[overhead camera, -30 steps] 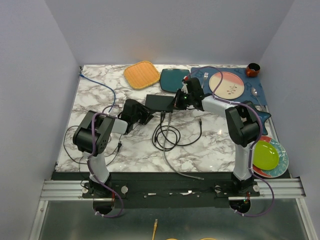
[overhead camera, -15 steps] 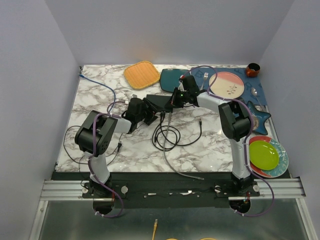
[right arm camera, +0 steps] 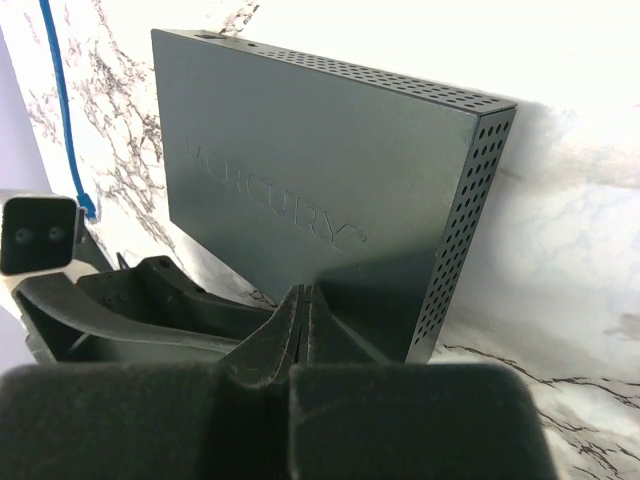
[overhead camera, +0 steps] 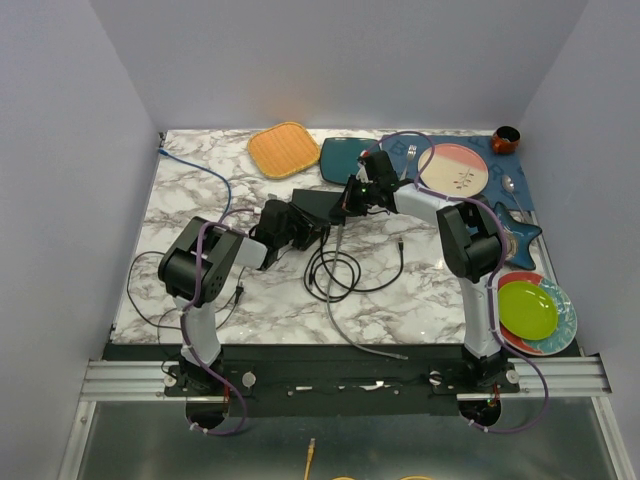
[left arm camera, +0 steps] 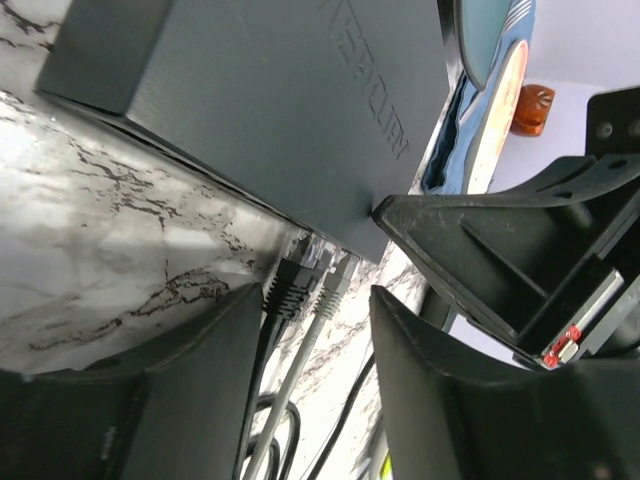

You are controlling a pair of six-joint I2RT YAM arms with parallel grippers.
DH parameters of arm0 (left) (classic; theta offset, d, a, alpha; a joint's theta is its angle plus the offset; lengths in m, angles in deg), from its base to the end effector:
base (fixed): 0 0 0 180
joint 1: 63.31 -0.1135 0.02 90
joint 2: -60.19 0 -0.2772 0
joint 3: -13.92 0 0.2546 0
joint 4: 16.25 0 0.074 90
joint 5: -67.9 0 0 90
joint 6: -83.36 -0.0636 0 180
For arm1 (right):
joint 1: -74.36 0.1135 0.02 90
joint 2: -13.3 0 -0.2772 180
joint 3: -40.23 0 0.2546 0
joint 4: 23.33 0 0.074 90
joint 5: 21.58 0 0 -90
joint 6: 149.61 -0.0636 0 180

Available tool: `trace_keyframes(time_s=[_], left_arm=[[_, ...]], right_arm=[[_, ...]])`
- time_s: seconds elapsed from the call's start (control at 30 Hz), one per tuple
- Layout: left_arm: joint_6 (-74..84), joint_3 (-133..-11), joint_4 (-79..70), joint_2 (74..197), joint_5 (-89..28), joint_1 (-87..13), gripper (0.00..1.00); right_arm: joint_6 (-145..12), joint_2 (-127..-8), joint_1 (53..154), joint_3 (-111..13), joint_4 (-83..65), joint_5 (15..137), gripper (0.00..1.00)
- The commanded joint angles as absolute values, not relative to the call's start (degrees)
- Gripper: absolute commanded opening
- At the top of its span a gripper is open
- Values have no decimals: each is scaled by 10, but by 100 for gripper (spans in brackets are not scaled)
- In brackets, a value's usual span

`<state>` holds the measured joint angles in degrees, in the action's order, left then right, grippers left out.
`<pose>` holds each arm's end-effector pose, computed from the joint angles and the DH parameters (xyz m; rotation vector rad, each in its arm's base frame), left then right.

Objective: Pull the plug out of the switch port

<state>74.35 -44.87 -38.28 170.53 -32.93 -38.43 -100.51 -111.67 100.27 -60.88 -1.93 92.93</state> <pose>0.3519 -0.1764 0.1068 -0.9938 2.1417 -1.2313 0.4423 0.2442 0.1440 0.1055 2.5307 1.0291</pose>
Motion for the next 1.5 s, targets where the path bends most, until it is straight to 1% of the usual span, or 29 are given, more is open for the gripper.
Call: trace_keyframes(time_s=[0.0,0.2,0.37,0.63,0.8,1.0,1.1,1.3,1.33,1.4,1.47], left_arm=[[775,-429,-361,1745,-312,-382,57],[781,-444,-327,1745,-293,-383,54],[770,-458,-257,1736,-271,-383,54],[754,-493,-158,1730,-238,-383,61],[739,-485,-149,1721,-234,-391,62],[732,-475,-198,1734,-275,-399,61],[731,-463,-247,1741,-294,-401,61],[717,-437,-349,1757,-326,-410,62],[718,-423,-390,1758,-332,-410,63],[725,-408,-433,1767,-337,-413,62],[727,-394,-476,1774,-341,-415,59]], right_arm=[[-996,-1140,1004,-599,25,920,1],[-996,-1139,1004,-598,25,919,1],[-996,-1140,1004,-600,27,917,1],[-994,-1139,1004,-600,30,916,1],[-992,-1137,1004,-597,30,914,1],[-994,-1138,1003,-598,30,917,1],[-995,-1137,1004,-596,31,918,1],[-995,-1135,1004,-593,30,918,1],[-995,-1135,1004,-593,30,918,1],[-996,-1135,1004,-593,30,918,1],[-996,-1135,1004,-593,30,918,1]])
